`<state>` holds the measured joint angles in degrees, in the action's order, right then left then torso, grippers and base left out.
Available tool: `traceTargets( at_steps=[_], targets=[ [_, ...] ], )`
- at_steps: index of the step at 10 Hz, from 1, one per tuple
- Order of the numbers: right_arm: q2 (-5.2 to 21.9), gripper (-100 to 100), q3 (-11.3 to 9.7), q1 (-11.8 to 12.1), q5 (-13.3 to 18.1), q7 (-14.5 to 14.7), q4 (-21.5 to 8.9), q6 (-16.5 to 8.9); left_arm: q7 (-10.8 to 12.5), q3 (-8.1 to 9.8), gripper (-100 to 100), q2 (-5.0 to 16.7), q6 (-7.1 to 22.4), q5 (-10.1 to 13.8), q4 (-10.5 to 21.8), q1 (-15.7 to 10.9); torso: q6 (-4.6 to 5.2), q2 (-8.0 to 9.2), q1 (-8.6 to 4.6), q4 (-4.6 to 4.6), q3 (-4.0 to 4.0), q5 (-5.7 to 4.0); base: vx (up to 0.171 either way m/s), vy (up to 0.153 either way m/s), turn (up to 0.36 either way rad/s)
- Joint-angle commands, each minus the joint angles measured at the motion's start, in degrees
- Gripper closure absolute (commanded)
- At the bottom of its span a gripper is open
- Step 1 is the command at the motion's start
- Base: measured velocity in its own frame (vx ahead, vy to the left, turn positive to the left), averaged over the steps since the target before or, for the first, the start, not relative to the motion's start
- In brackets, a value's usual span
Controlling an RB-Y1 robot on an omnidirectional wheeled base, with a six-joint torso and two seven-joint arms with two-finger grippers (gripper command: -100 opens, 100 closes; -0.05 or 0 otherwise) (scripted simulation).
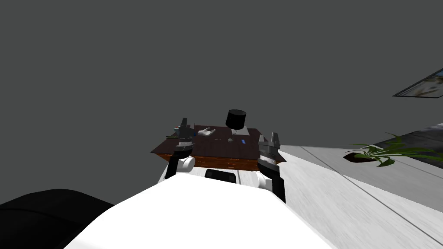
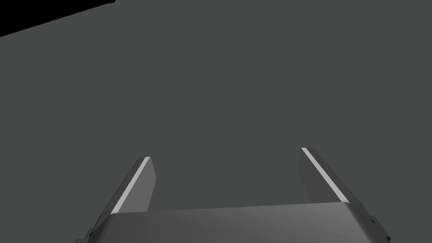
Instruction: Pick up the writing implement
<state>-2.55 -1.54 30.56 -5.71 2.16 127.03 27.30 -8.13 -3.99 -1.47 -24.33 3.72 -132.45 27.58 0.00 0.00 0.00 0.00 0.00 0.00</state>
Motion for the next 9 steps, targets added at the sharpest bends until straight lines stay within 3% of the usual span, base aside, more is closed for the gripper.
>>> traceTargets(
  at_steps=[1,4,7,9],
  targets=[
    [0.00,0,0.00,0.00,0.00,0.00,0.00,0.00,0.19,0.36,-100,1.94,0.91,1.08,1.79,-0.34,0.00,0.00,0.00,0.00,0.00,0.00,-0.031,-0.004,-0.199],
    [0.00,0,0.00,-0.01,0.00,0.00,0.00,0.00,0.73,1.34,-100,5.60,3.20,3.65,6.25,-1.24,0.01,0.19,0.05,0.04,0.11,0.01,-0.061,0.007,-0.221],
    [0.00,0,0.00,-0.01,0.00,0.00,0.00,0.00,0.98,1.79,-100,7.00,4.26,4.80,8.26,-1.66,0.03,0.18,0.03,0.04,0.11,0.01,-0.043,-0.001,-0.119],
    [0.00,0,0.00,-0.01,0.00,0.00,0.00,0.00,1.62,2.85,-100,9.96,6.77,7.45,11.80,-2.63,0.02,0.13,0.02,0.03,0.07,0.00,-0.045,-0.004,-0.280]
  ],
)
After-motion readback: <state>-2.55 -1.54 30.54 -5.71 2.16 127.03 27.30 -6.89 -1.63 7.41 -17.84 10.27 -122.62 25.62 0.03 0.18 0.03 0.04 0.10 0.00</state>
